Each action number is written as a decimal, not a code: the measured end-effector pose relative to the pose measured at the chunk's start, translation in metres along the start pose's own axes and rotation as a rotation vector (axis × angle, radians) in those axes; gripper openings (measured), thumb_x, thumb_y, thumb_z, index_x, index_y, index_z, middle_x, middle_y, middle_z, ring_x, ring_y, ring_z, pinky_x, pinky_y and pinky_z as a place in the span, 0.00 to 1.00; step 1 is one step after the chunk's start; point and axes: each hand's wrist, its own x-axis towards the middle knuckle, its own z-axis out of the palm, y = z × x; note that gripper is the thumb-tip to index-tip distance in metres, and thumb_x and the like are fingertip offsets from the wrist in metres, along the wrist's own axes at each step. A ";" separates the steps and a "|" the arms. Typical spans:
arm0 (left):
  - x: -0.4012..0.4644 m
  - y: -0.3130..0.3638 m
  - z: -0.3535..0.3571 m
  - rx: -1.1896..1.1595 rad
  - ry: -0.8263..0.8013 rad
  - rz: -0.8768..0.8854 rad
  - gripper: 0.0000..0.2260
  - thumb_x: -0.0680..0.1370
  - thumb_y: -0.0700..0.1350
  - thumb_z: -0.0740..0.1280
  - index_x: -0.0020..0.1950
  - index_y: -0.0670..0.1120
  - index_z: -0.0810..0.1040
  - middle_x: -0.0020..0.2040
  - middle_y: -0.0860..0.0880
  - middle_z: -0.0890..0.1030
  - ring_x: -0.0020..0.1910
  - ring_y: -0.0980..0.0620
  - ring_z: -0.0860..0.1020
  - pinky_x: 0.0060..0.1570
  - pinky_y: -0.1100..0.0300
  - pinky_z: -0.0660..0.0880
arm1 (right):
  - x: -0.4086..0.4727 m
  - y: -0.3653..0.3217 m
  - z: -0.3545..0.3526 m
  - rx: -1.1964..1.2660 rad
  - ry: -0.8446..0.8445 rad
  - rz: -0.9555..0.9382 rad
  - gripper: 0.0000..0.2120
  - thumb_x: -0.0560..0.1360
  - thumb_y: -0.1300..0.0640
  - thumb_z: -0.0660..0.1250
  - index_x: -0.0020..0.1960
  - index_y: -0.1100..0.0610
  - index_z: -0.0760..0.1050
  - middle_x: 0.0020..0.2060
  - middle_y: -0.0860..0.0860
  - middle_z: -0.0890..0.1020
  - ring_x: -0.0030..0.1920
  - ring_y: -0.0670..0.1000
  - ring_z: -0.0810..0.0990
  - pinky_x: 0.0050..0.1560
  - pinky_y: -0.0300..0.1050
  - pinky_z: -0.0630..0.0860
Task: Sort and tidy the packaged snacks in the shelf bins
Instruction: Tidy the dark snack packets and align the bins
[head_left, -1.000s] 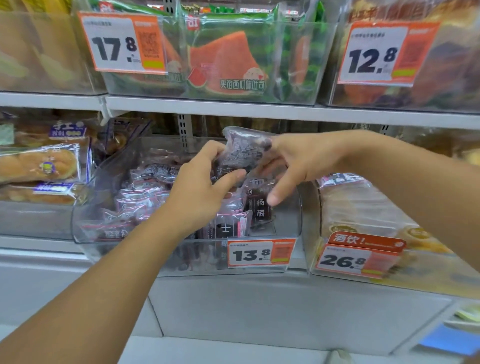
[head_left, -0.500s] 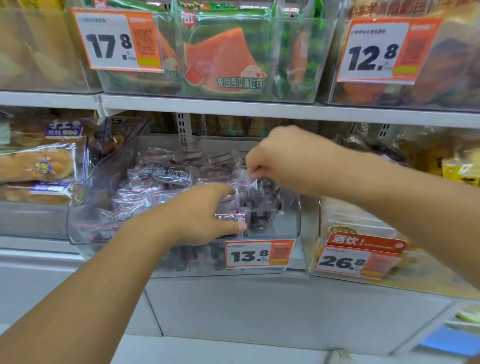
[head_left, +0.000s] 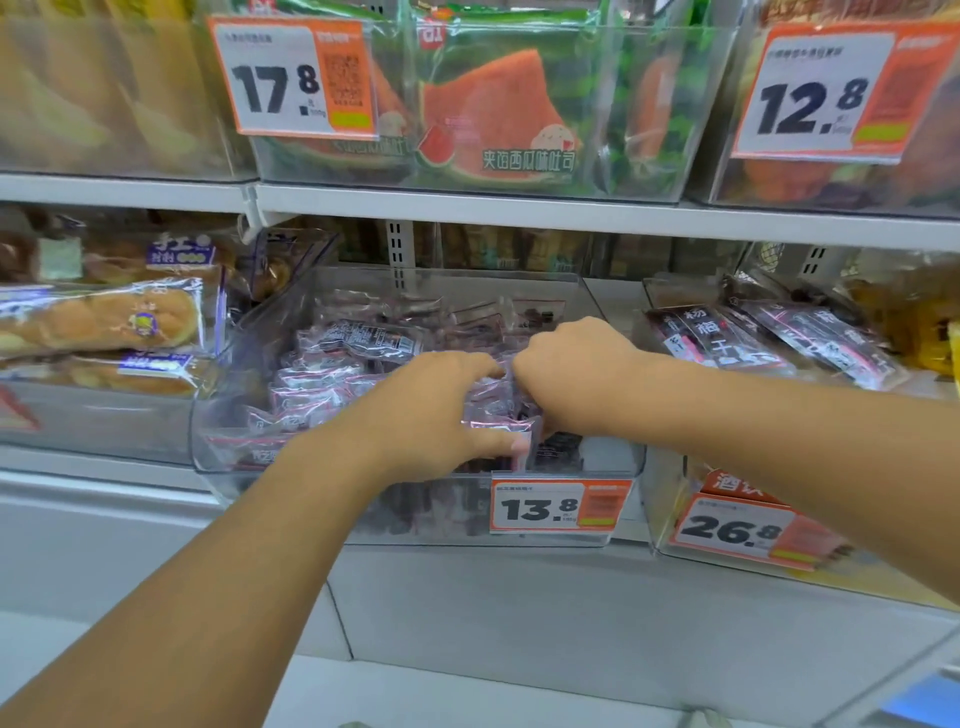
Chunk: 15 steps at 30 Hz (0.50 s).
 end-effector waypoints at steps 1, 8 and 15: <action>-0.004 -0.005 -0.007 -0.053 0.046 -0.010 0.30 0.73 0.64 0.70 0.72 0.53 0.72 0.70 0.55 0.75 0.66 0.54 0.73 0.62 0.61 0.69 | 0.001 -0.001 -0.004 0.005 -0.031 0.019 0.21 0.72 0.39 0.72 0.56 0.52 0.75 0.51 0.52 0.80 0.49 0.58 0.81 0.40 0.47 0.71; -0.034 -0.078 -0.035 -0.025 0.373 -0.386 0.15 0.76 0.48 0.71 0.62 0.50 0.80 0.59 0.51 0.82 0.58 0.49 0.79 0.60 0.51 0.76 | 0.019 0.018 -0.062 0.669 0.092 -0.026 0.06 0.75 0.55 0.70 0.50 0.51 0.84 0.42 0.42 0.84 0.45 0.44 0.82 0.48 0.45 0.81; -0.030 -0.084 -0.027 -0.015 0.284 -0.447 0.16 0.76 0.49 0.70 0.64 0.49 0.80 0.58 0.50 0.82 0.56 0.50 0.79 0.57 0.52 0.77 | 0.121 -0.044 -0.035 0.581 -0.028 -0.096 0.30 0.76 0.41 0.70 0.70 0.58 0.68 0.61 0.56 0.78 0.57 0.56 0.77 0.56 0.50 0.75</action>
